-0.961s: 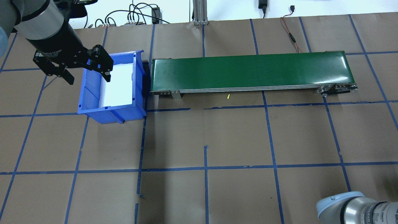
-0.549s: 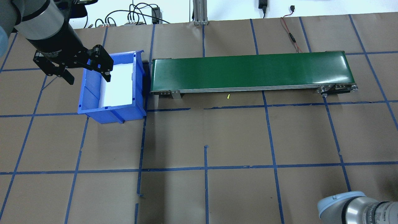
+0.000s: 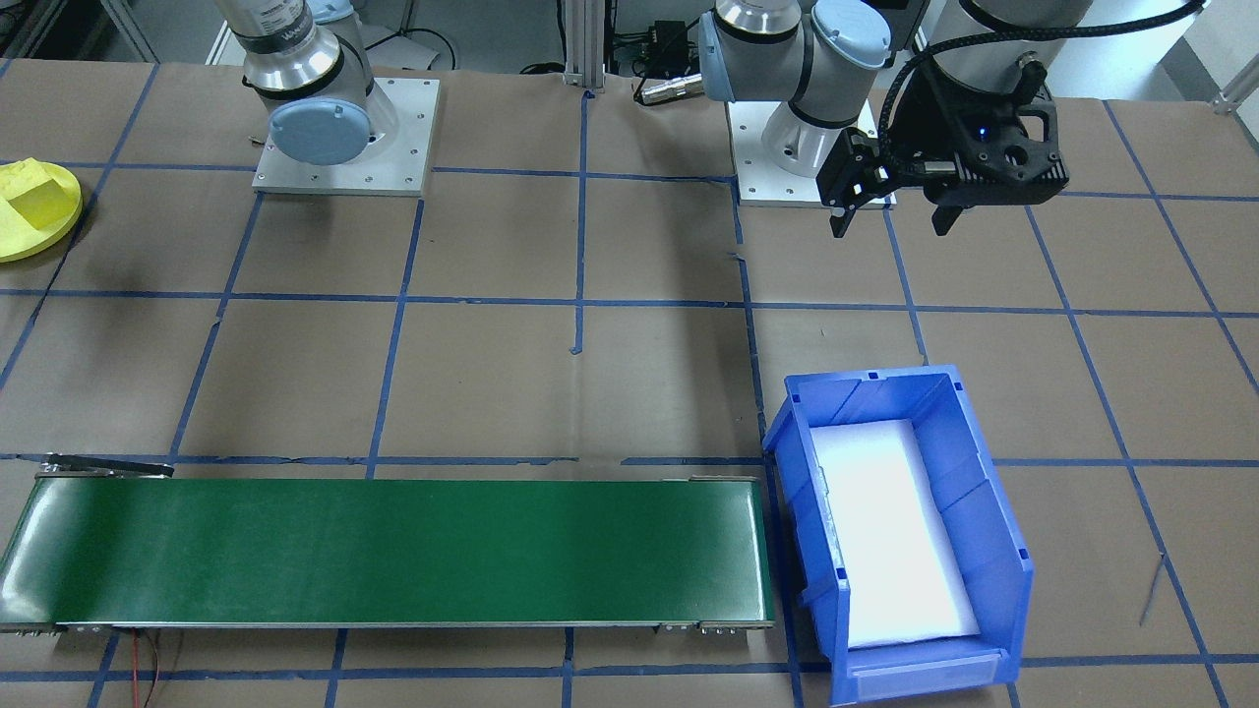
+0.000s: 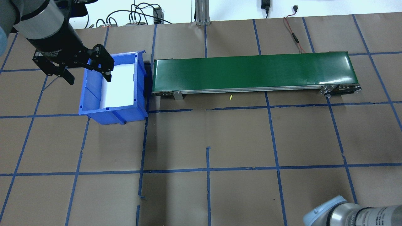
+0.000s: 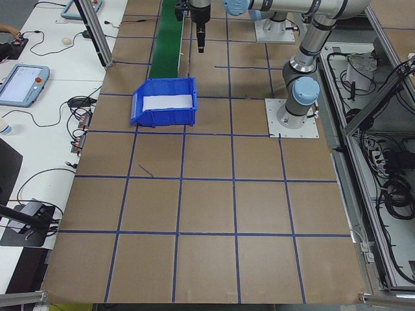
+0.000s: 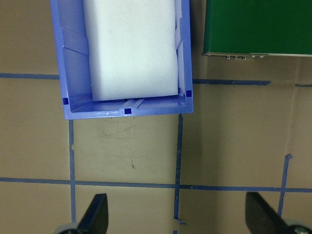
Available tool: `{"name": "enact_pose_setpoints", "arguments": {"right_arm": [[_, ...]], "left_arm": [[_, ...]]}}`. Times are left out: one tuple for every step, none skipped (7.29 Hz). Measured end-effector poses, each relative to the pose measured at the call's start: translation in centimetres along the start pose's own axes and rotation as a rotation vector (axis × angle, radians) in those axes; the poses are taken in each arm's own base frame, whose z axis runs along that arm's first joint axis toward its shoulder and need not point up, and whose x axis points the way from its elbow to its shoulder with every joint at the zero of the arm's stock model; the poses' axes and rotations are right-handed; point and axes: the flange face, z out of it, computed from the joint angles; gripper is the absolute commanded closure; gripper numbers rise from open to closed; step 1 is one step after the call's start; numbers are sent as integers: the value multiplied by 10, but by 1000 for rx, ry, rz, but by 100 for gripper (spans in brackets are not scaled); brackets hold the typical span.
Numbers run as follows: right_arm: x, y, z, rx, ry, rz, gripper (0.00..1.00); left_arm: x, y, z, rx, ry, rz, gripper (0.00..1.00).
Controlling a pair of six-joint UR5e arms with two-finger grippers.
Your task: Move block left to right into plate
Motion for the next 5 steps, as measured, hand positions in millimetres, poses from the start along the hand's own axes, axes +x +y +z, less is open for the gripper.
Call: {"name": "enact_pose_setpoints", "arguments": {"right_arm": [[-28, -66, -20, 30, 29, -17, 1], [-66, -128, -44, 69, 57, -9, 1], [-111, -184, -72, 120, 76, 6, 0], [-169, -237, -107, 168, 69, 29, 0], [-226, -269, -142, 182, 35, 77, 0]], "left_arm": [[0, 0, 0, 0, 0, 4, 0], [-1, 0, 0, 1, 0, 5, 0], [-1, 0, -1, 2, 0, 5, 0], [-1, 0, -1, 3, 0, 4, 0], [-2, -1, -1, 2, 0, 2, 0]]}}
